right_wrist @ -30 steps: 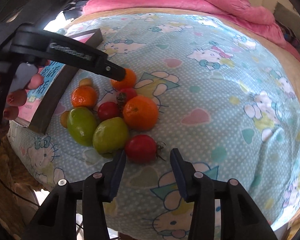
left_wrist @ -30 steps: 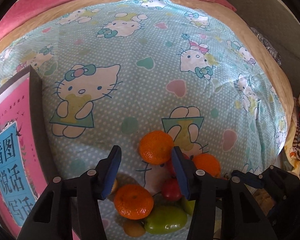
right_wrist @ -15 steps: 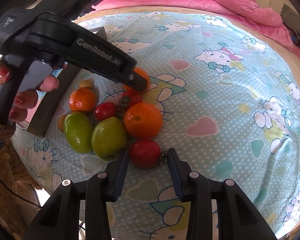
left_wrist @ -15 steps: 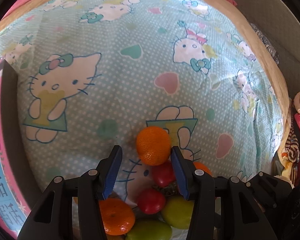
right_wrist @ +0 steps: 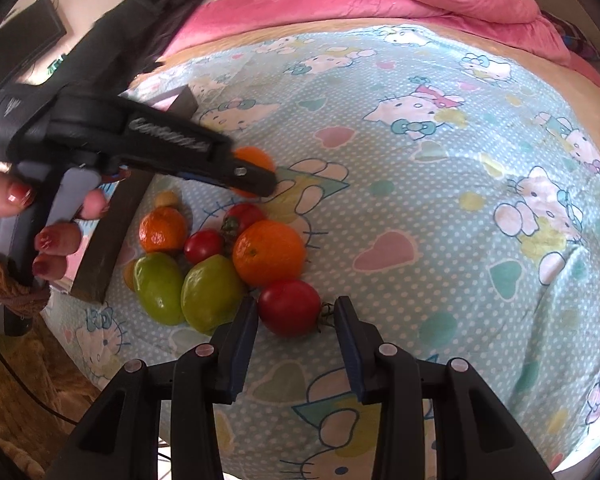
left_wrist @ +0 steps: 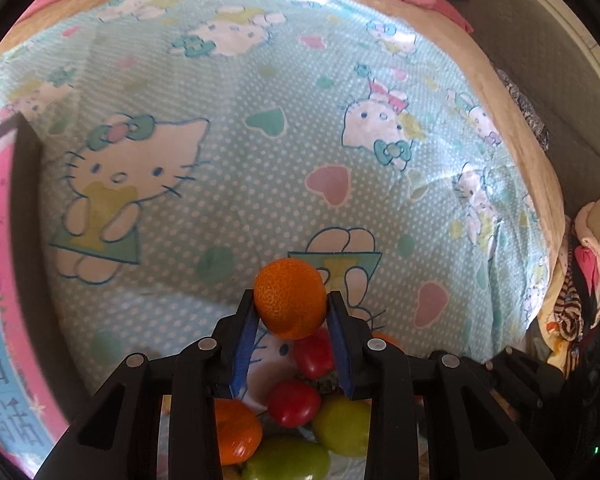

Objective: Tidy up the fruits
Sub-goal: 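Grasp a mandarin with the left tool while the right tool grasps a red tomato, then carry the mandarin onto the pink book with the left tool while the right tool carries the tomato there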

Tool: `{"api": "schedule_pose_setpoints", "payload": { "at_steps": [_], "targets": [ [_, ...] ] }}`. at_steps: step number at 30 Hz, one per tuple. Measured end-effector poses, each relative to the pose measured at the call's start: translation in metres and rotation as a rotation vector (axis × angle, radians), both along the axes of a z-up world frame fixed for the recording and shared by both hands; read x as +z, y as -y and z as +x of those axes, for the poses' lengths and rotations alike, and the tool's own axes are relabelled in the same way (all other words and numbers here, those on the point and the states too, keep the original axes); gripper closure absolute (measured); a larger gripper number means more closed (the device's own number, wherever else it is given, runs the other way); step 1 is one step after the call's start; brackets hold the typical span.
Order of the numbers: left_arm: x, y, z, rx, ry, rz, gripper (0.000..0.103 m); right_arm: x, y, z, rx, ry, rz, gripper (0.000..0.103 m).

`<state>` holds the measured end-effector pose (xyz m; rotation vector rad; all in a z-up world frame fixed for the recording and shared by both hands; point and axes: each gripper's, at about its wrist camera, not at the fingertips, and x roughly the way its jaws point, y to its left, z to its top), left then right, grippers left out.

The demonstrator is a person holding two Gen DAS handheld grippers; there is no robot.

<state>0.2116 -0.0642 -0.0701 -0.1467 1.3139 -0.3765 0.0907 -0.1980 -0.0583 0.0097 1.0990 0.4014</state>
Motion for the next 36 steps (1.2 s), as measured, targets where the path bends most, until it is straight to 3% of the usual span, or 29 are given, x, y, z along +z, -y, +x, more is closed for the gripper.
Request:
{"api": "schedule_pose_setpoints", "payload": {
  "at_steps": [14, 22, 24, 25, 29, 36],
  "targets": [
    [0.043, -0.07, -0.048, 0.108, 0.09, -0.01, 0.068, 0.027, 0.011, -0.005, -0.062, 0.093, 0.047, 0.063],
    [0.053, -0.12, -0.082, 0.203, 0.112, -0.023, 0.068, 0.043, -0.002, -0.006, -0.024, 0.155, 0.068, 0.064],
    [0.053, -0.133, -0.089, 0.23, 0.115, -0.016, 0.068, 0.046, -0.008, -0.006, -0.01, 0.17, 0.063, 0.074],
    [0.053, -0.136, -0.09, 0.238, 0.115, -0.014, 0.068, 0.046, -0.01, -0.007, -0.007, 0.173, 0.057, 0.074],
    [0.049, -0.149, -0.095, 0.265, 0.1, -0.028, 0.068, 0.033, -0.013, 0.001, -0.025, 0.112, 0.014, 0.074],
    [0.053, -0.162, -0.107, 0.282, 0.12, -0.045, 0.068, 0.016, 0.011, 0.001, -0.081, -0.021, 0.082, 0.074]
  ]
}}
